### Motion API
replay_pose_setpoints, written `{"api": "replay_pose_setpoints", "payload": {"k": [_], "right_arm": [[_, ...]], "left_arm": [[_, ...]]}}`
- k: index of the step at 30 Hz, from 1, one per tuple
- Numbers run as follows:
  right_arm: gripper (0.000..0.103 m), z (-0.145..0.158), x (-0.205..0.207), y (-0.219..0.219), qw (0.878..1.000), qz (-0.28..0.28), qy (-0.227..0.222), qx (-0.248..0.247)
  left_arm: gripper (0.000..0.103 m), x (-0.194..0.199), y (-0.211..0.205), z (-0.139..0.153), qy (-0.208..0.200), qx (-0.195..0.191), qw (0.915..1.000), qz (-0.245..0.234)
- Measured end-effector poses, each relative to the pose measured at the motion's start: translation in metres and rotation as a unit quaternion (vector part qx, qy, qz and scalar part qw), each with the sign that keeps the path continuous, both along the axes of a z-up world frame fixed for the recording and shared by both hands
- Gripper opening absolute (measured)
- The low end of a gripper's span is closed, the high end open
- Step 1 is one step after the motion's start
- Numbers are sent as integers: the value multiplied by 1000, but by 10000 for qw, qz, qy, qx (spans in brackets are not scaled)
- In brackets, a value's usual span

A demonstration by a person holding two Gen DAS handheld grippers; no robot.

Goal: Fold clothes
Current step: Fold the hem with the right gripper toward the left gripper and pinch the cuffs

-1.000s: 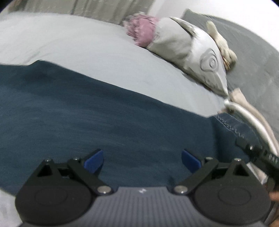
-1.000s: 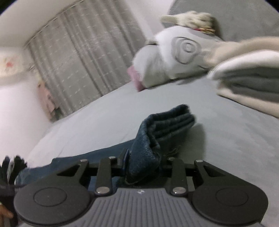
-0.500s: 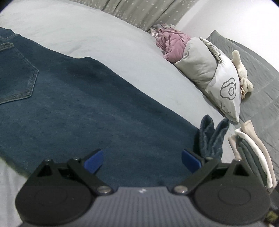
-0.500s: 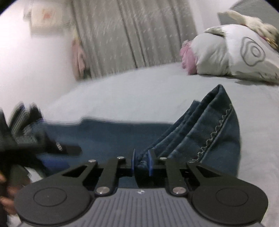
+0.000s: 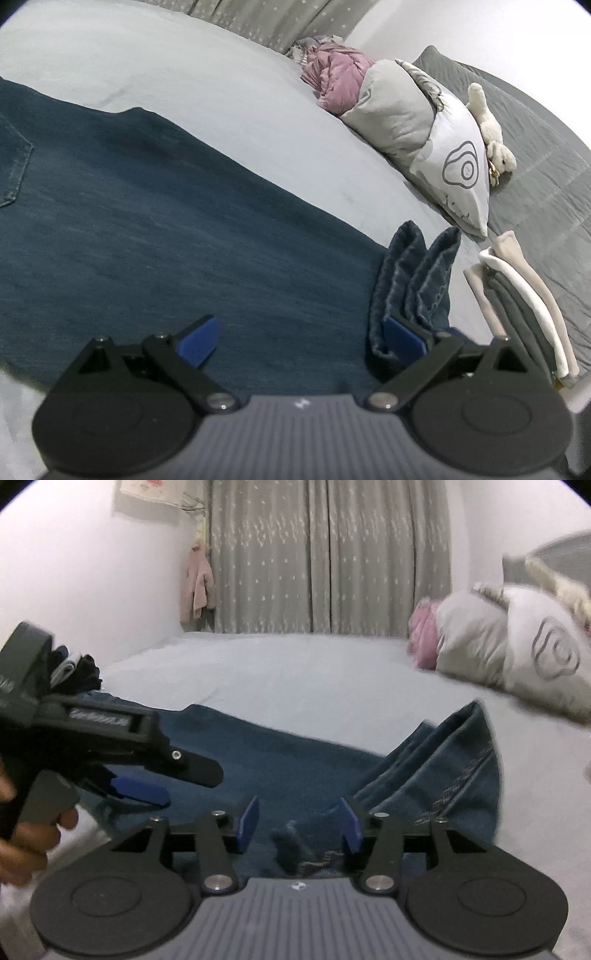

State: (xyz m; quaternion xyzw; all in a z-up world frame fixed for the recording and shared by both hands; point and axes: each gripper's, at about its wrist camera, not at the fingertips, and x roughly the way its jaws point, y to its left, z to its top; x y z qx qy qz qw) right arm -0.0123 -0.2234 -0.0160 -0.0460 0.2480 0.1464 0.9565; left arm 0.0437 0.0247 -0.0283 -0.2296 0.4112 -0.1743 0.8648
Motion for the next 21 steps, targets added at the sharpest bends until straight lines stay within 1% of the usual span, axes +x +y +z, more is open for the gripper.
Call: {"api": "replay_pose_setpoints", "payload": {"k": [1,2,4,5,6,9,11,13,15,17,18,19,20,21], "right_arm": [[57,0,-4,0,9998,2,-101,-157],[60,-1,-10,2,9989,18,-233,-418],[75,-4,-14,5,9967,25,-287,-764],[76,-9,-14,8,9950,-7,-251,-972],[76,-12,-14,8,9939,-34,-223,-1076],[76,-10,-15,9,9927,-63,-362,-1149],[80,-12,-15,12,9908,7,-404,-1291],[80,-21,-7,17,9896,102,-174,-1424],[80,-29,0,20,9894,111,-9,-1450],[79,-36,10,22,9893,-19,20,-1459],[74,-38,14,21,9896,-110,5,-1433],[61,-39,17,18,9909,-177,17,-1337],[55,-39,23,12,9938,-279,83,-1073],[45,-38,27,7,9959,-368,164,-814]], "left_arm": [[97,0,-1,0,2,15,10000,-4],[98,0,-2,0,1,27,10000,-9],[98,1,-5,-1,-4,56,10000,-18],[98,0,-5,-1,-4,57,10000,-19],[98,0,-5,-1,-4,57,10000,-20],[98,-2,-5,0,2,51,10000,-20],[98,-4,-5,1,15,38,10000,-18],[98,-3,-6,0,19,30,10000,-20],[98,-4,-5,0,20,29,10000,-25],[98,-4,-6,0,24,19,10000,-32],[98,-4,-6,0,29,2,10000,-35],[98,-3,-6,0,35,-15,10000,-38],[98,-3,-6,0,39,-37,10000,-40],[98,-3,0,1,56,-94,9999,-58]]}}
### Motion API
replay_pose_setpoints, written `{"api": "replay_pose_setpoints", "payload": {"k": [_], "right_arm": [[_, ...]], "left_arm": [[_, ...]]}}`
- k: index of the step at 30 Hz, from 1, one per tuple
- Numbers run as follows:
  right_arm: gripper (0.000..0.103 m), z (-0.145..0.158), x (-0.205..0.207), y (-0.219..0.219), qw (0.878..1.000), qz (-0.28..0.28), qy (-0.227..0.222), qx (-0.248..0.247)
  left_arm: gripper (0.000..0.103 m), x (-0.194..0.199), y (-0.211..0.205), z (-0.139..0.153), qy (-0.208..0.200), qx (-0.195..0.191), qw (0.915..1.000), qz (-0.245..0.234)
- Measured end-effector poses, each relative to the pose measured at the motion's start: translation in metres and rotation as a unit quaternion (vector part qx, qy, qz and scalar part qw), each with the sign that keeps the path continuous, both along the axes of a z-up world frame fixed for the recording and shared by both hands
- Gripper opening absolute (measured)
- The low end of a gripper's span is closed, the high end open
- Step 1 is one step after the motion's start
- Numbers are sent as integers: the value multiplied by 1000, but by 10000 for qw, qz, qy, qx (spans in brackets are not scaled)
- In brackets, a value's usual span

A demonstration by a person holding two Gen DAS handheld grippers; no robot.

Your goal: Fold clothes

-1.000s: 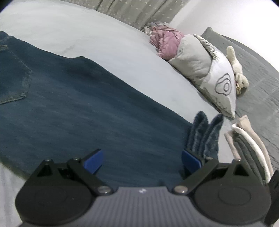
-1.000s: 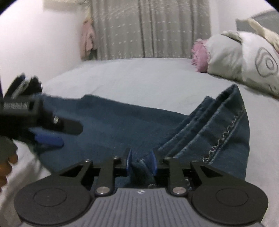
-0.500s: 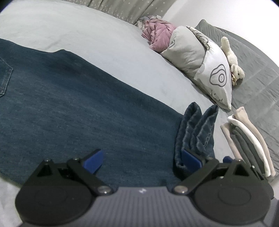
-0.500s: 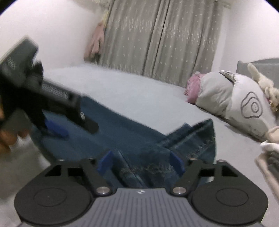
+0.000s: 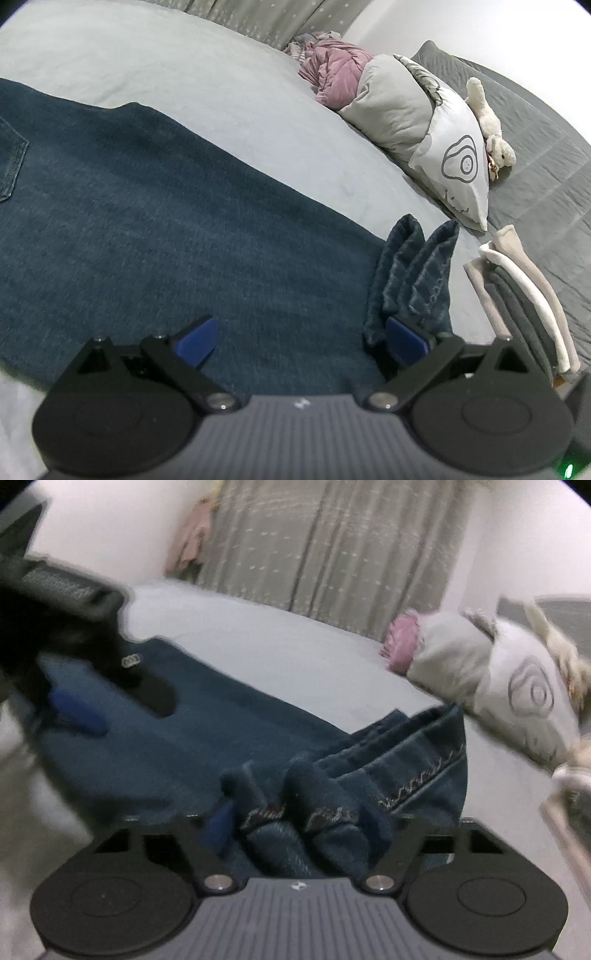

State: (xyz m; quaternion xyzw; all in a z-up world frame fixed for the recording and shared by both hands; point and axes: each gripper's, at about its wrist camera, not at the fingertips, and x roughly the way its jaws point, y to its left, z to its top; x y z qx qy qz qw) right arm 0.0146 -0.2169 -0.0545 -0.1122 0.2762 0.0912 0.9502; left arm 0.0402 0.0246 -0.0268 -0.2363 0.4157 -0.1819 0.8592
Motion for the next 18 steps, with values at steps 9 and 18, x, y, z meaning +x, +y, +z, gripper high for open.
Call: {"api": "replay_pose_setpoints", "payload": {"k": [9,18], "right_arm": [[33,40,-12,12,9969,74,-598,506],[32,45,-24,60,9884,1287,-565,581]], "left_arm": [[97,15,29,-3,385,-2092,9755,-561],[99,23,43,-15,389,-2636,9621,-570]]}}
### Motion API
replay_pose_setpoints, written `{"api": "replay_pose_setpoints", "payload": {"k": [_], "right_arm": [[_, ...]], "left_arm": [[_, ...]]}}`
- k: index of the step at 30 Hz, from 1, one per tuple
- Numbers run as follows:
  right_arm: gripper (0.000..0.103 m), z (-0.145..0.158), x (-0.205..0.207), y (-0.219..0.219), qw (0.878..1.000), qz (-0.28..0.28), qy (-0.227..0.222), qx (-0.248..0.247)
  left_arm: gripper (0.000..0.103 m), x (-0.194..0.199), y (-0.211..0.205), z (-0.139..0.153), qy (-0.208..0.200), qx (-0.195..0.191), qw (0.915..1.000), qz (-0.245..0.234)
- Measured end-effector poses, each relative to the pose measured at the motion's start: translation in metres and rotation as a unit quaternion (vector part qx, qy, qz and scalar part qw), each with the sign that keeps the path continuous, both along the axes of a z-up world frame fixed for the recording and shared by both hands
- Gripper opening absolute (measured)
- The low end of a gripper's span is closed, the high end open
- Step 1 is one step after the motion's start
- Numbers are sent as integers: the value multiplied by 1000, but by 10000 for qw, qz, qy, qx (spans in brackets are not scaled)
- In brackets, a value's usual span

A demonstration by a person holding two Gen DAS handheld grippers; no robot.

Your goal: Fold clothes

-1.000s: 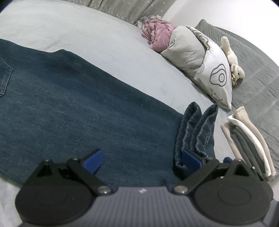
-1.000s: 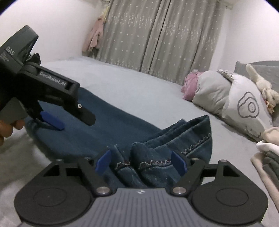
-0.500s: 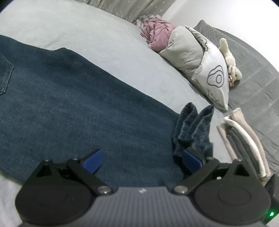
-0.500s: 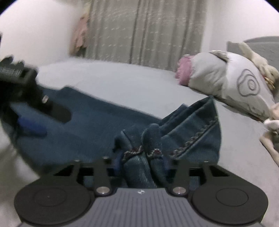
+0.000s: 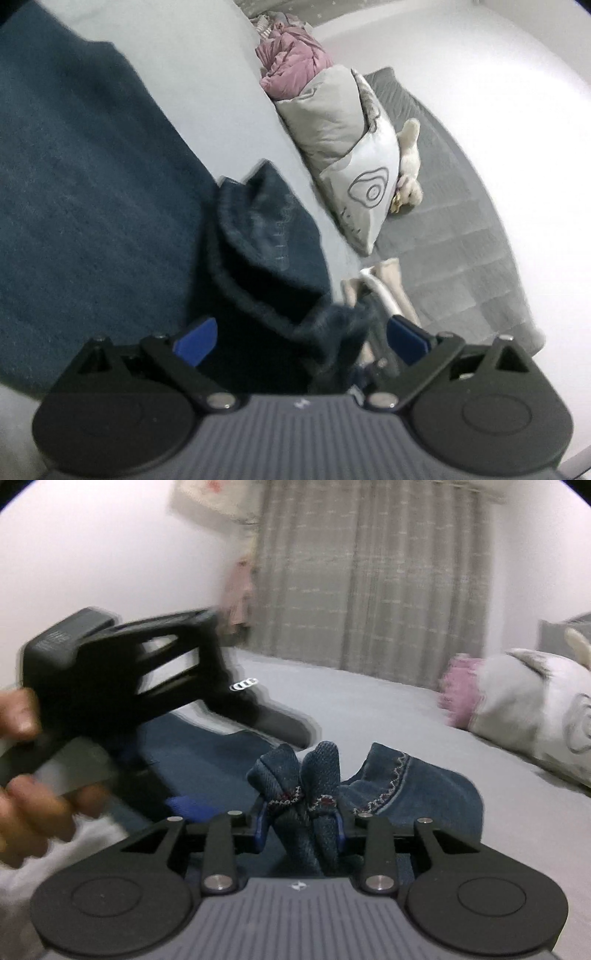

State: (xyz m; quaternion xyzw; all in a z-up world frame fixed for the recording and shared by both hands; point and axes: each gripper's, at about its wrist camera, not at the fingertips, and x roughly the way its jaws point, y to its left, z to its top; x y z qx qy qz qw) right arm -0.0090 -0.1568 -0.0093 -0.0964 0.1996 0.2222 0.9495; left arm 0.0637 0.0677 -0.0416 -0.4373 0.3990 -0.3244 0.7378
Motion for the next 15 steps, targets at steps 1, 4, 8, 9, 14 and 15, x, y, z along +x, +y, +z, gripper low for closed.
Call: {"api": "replay_pose_setpoints", "payload": {"k": [1,4,8,9,14,15], "right_arm": [[32,-3,-1,3,10000,94,28,-11],[32,-11,-4,13,9990,420,147,-69],[32,-15,-5,15,9984,521,171,-141],[32,-15,-4,14,9984,515,171,-128],[41,-13,1,5,9983,486,258,-214],[46,-12,2,0,9979,519,345,-187]], "left_arm": [[99,2,2,-3,40,47,10000,55],[99,7,3,-10,137,216,9995,174],[89,16,-1,-12,131,380,9990,218],[74,18,-4,-12,120,473,9986,221],[17,28,-7,-17,323,685,9969,231],[16,30,-7,-18,352,680,9968,219]]}}
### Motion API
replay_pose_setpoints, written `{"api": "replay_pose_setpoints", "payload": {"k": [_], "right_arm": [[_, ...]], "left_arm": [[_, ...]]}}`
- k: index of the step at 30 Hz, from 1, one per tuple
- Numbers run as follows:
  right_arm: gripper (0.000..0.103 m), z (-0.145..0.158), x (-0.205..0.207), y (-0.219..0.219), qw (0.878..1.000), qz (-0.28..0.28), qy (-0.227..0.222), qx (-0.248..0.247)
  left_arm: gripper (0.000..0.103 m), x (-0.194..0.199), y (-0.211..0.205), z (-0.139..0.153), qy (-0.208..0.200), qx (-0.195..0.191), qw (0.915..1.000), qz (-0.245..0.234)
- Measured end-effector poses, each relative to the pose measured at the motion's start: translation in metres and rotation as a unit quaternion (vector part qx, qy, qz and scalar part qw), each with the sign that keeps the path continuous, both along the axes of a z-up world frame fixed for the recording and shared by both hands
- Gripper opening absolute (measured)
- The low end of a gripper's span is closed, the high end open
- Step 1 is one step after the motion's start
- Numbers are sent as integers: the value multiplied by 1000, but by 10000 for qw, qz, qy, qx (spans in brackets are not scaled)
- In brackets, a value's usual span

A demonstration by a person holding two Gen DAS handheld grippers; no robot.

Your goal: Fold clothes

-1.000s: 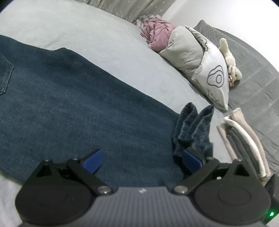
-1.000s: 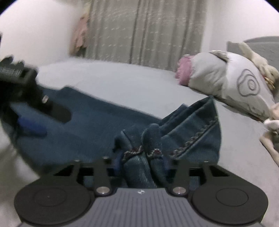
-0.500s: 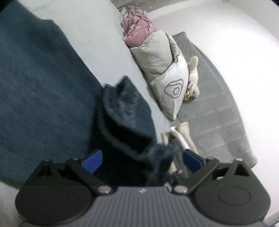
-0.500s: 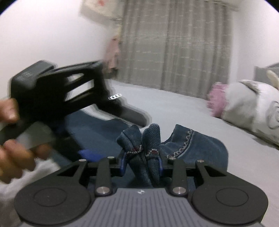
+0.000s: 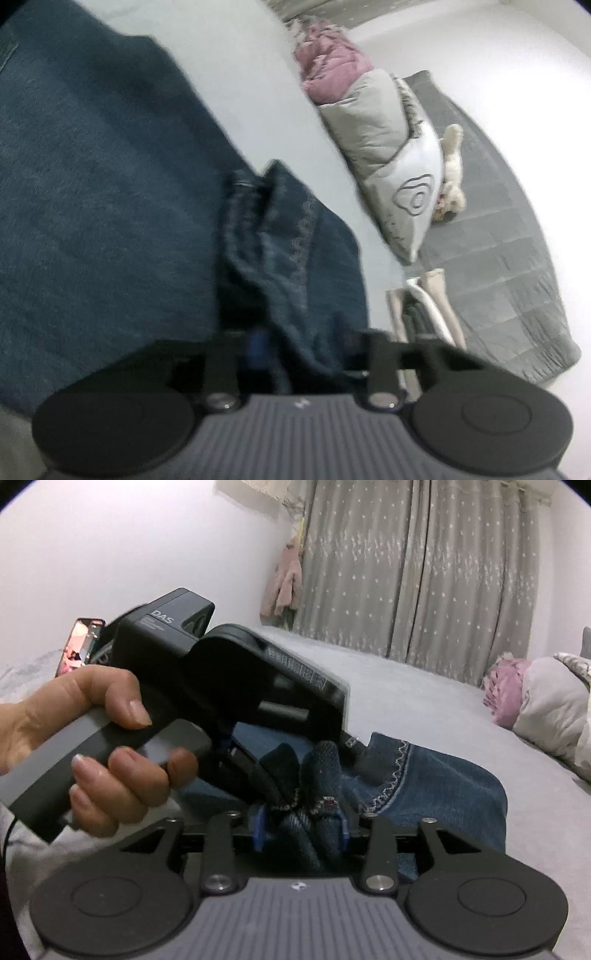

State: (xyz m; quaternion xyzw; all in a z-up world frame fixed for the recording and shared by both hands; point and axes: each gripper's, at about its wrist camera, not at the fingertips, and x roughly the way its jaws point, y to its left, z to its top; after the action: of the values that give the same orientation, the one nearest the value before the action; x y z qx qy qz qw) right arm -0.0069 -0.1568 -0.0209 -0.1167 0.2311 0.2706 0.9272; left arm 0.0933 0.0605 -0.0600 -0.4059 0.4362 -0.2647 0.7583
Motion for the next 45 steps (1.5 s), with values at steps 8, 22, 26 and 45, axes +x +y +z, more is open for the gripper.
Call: {"api": "replay_pose_setpoints", "payload": {"k": [8,22,26,45], "right_arm": [[78,18,-3,-48,9961,100,538,694],[67,12,-7,-58,9924,409,992,604],[69,21,-2,-78,9901,-39,897,1078],[77,11,30,-105,9659,-1036,1483,1852]], "left_arm": [[28,-5,-4,11,-154,344,9993,-11],[16,-4,-18,10,-130,862,9962,11],[16,-18,-17,35,-544,1636,9848,199],[47,-28,52,62,-260,3505,9320,890]]}}
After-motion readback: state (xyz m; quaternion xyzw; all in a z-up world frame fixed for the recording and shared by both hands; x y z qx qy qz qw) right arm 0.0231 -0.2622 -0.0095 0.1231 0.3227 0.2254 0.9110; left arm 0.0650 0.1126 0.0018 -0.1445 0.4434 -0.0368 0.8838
